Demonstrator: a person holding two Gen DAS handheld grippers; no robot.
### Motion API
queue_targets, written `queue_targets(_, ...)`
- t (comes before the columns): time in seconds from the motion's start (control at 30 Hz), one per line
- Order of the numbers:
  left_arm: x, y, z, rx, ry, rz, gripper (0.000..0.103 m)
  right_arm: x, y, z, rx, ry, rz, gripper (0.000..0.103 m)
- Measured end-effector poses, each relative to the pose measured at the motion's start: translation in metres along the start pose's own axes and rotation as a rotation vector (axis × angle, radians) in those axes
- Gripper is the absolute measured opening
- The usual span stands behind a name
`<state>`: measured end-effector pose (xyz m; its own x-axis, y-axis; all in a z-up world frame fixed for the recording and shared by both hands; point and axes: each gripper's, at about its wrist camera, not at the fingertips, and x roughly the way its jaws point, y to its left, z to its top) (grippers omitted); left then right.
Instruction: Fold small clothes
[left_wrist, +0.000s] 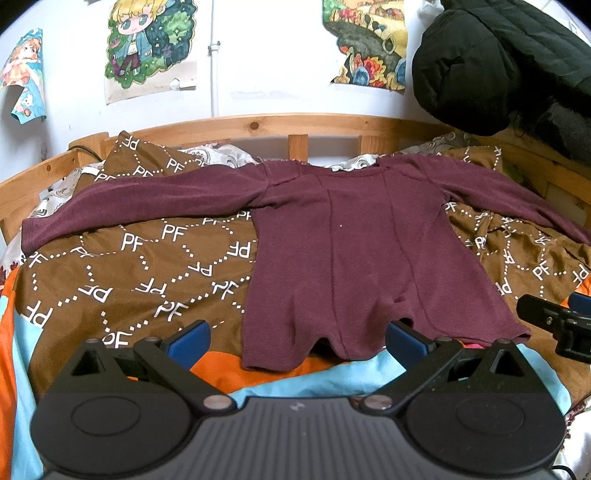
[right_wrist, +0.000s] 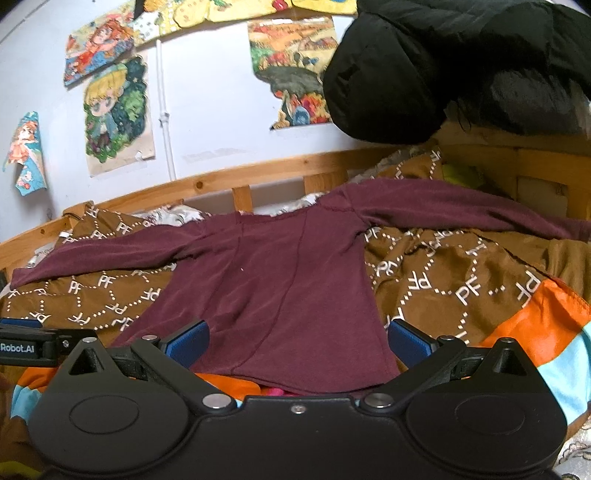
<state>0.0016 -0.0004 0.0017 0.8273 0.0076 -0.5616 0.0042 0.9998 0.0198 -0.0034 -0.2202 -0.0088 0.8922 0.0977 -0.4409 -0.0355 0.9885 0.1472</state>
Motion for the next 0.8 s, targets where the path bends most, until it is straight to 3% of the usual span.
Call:
queue_targets(0.13, 0.01, 0.008, 0.015, 0.0, 0.045, 0.019, 0.102, 0.008, -0.002, 0.011, -0.005, 0.068, -0.062, 0.103)
queue_targets(0.3, 0.007, 0.015, 0.052, 0.043, 0.04, 0.032, 0.102, 0.008, -0.03, 0.045, 0.023, 0.048, -0.091, 0.103)
queue_targets(0.43, 0.004, 0.013, 0.091, 0.084, 0.036, 0.051, 0.102, 0.014, -0.076, 0.078, 0.081, 0.03, -0.131, 0.103)
queue_targets(0.6, 0.021, 0.0, 0.129, 0.086, 0.055, 0.054, 0.102, 0.039, -0.159, 0.106, 0.323, 0.049, -0.218, 0.103)
queue_targets(0.8, 0.075, -0.03, 0.136, 0.066, 0.021, 0.007, 0.102, 0.048, -0.231, 0.103, 0.393, -0.049, -0.488, 0.094)
